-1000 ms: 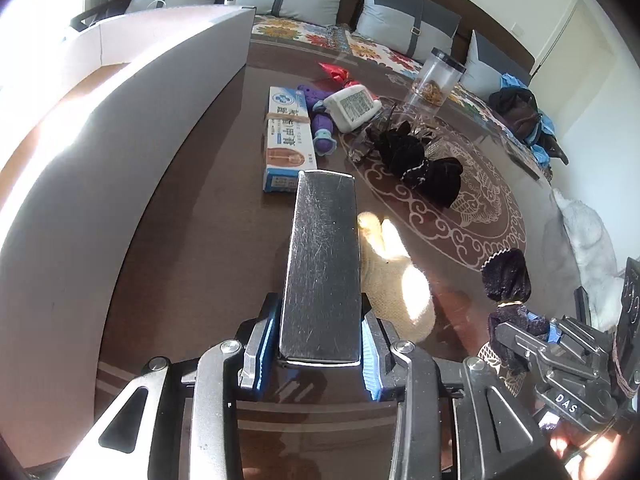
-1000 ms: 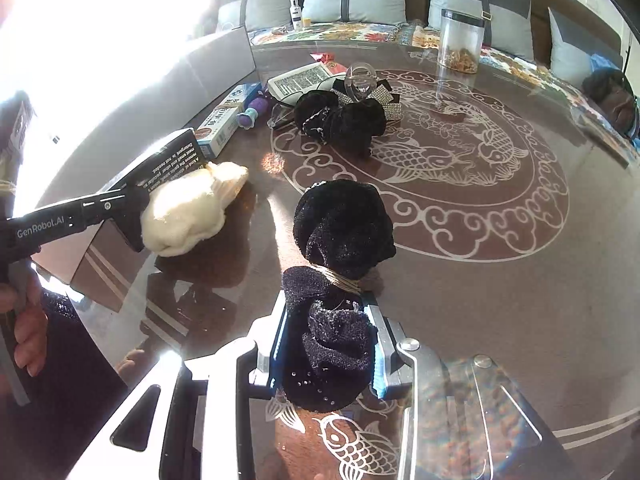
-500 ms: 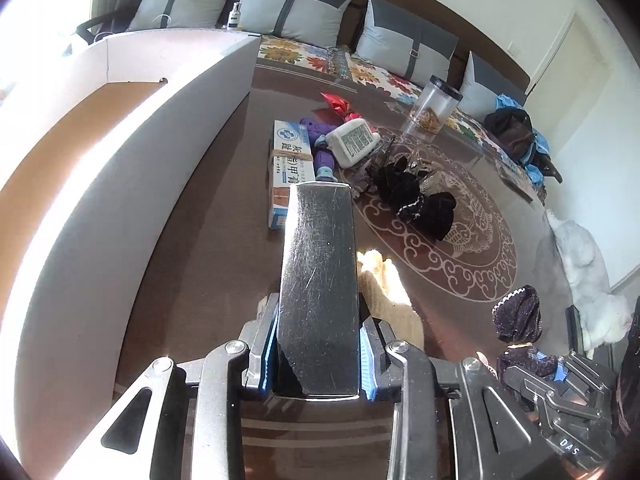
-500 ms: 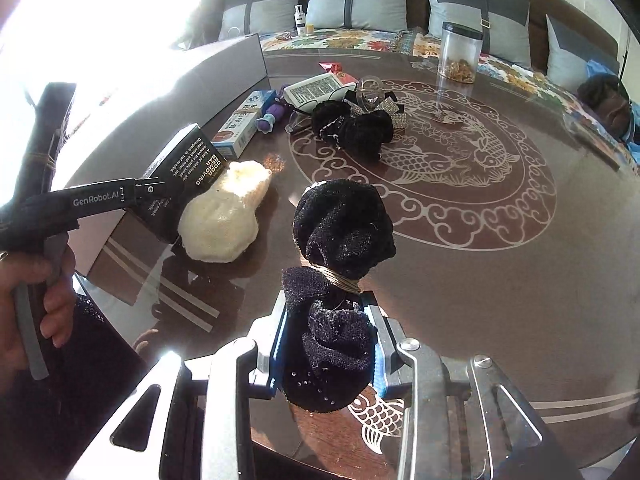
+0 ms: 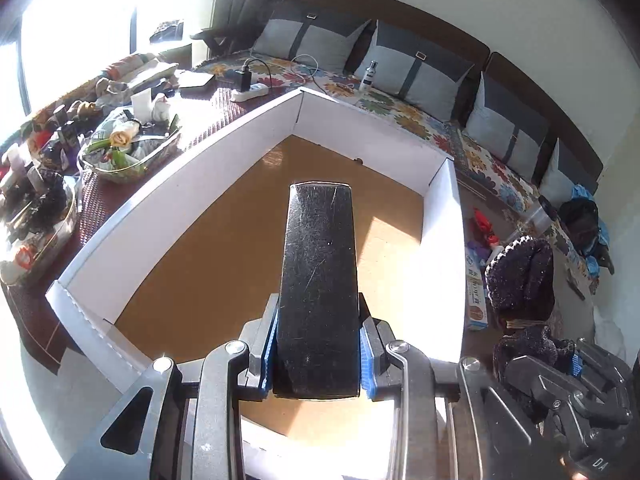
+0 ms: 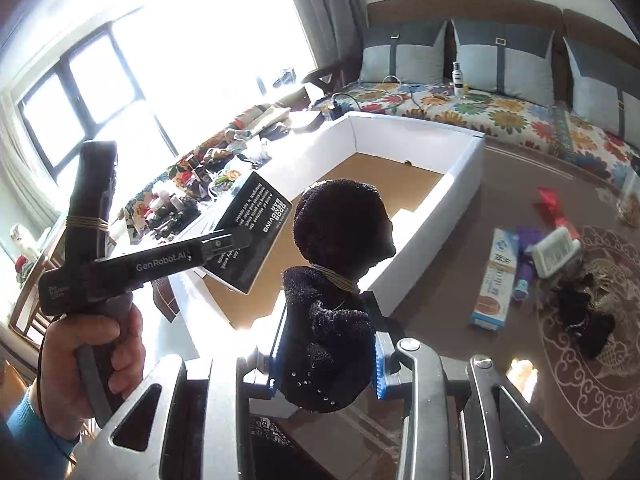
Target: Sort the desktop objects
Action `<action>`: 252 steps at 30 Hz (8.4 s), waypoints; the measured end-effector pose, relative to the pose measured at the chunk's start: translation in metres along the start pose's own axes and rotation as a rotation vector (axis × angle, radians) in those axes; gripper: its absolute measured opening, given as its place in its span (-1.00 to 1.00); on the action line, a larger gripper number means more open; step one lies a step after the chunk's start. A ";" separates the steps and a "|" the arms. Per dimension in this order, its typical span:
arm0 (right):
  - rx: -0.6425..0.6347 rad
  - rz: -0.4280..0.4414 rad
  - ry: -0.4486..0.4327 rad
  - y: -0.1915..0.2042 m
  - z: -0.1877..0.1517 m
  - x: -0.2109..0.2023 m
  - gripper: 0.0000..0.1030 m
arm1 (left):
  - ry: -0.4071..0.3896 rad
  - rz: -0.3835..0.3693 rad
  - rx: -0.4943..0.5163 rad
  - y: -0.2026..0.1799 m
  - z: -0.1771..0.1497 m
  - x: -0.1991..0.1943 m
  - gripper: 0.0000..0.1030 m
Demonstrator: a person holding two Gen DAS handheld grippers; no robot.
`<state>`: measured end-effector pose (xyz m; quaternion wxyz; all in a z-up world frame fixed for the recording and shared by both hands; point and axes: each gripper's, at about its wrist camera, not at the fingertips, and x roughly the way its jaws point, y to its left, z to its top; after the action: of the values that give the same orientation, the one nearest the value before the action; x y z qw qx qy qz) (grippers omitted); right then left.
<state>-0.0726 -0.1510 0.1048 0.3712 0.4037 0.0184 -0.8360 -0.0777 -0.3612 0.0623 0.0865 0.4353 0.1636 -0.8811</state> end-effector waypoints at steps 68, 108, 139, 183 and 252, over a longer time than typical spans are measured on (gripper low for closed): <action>0.363 -0.656 0.070 -0.287 -0.239 -0.116 1.00 | 0.046 -0.082 0.472 -0.335 -0.176 0.126 1.00; 0.354 -0.668 0.037 -0.285 -0.242 -0.116 1.00 | 0.044 -0.083 0.472 -0.334 -0.178 0.126 1.00; 0.358 -0.678 0.029 -0.284 -0.240 -0.117 1.00 | 0.043 -0.084 0.471 -0.334 -0.179 0.126 1.00; 0.357 -0.681 0.025 -0.283 -0.241 -0.117 1.00 | 0.042 -0.086 0.471 -0.333 -0.179 0.126 1.00; -0.139 -0.299 0.101 -0.252 -0.072 -0.029 0.72 | 0.145 -0.174 0.317 -0.231 -0.154 0.100 -0.03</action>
<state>-0.1731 0.0728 0.0083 0.2683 0.4114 0.1545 -0.8573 -0.0923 -0.0912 -0.0551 -0.0716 0.4900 0.0658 -0.8663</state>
